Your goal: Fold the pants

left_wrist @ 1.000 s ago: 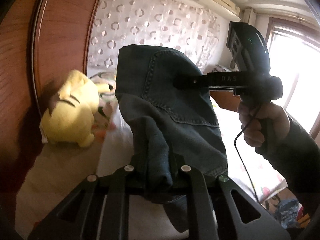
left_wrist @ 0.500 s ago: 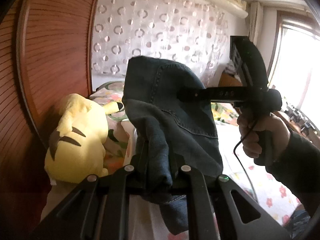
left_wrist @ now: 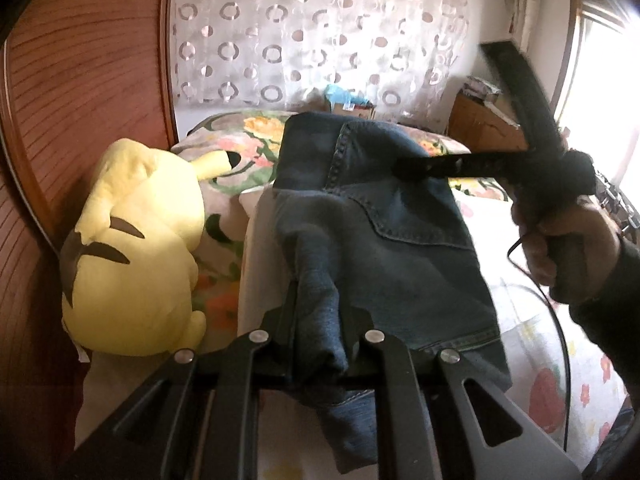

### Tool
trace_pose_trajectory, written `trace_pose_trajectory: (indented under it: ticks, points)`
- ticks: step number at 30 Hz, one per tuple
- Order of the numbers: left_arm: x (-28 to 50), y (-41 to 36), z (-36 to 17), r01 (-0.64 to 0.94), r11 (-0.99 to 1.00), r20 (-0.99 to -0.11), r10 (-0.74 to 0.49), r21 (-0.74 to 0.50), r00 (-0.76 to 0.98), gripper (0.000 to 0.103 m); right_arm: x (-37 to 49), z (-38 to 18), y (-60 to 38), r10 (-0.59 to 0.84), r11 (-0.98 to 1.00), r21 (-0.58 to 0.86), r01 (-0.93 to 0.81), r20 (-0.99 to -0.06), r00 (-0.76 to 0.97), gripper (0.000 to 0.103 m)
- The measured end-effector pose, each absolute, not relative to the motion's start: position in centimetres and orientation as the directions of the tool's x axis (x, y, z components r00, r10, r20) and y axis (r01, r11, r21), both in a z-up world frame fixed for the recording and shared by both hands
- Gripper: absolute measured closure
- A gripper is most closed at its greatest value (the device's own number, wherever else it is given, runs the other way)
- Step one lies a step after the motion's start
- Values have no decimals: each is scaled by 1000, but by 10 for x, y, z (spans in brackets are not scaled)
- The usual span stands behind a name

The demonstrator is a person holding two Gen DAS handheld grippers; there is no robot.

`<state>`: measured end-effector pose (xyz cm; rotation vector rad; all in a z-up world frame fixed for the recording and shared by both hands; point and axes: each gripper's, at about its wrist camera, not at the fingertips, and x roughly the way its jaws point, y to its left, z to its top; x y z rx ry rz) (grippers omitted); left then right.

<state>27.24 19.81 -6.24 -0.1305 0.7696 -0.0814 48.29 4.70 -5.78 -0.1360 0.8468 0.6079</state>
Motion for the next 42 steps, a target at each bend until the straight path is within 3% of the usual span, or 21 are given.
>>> trace_pose_trajectory:
  ticks: [5, 6, 7, 10, 18, 35, 42]
  points:
    - [272, 200, -70, 11, 989, -705, -113, -147, 700, 87, 472, -39, 47, 456, 820, 74, -568, -684, 570, 45]
    - [271, 200, -71, 9, 989, -707, -113, -149, 699, 87, 471, -39, 48, 472, 810, 81, -581, -679, 562, 52]
    - [270, 200, -73, 5, 989, -711, -110, -147, 695, 86, 470, -39, 50, 489, 797, 90, -597, -677, 551, 66]
    - [267, 198, -76, 0, 990, -718, -104, -143, 688, 83, 474, -48, 58, 458, 802, 53, -595, -694, 556, 72]
    - [254, 194, -64, -17, 991, -700, -83, -134, 709, 82, 469, -57, 50, 419, 832, 56, -552, -717, 557, 72]
    - [168, 146, 25, 51, 995, -558, -93, -91, 825, 82, 309, 54, -9, 488, 826, 28, -563, -537, 689, 71]
    - [139, 116, 46, 86, 994, -522, -108, -66, 846, 78, 247, 72, -35, 472, 841, -4, -542, -487, 735, 51]
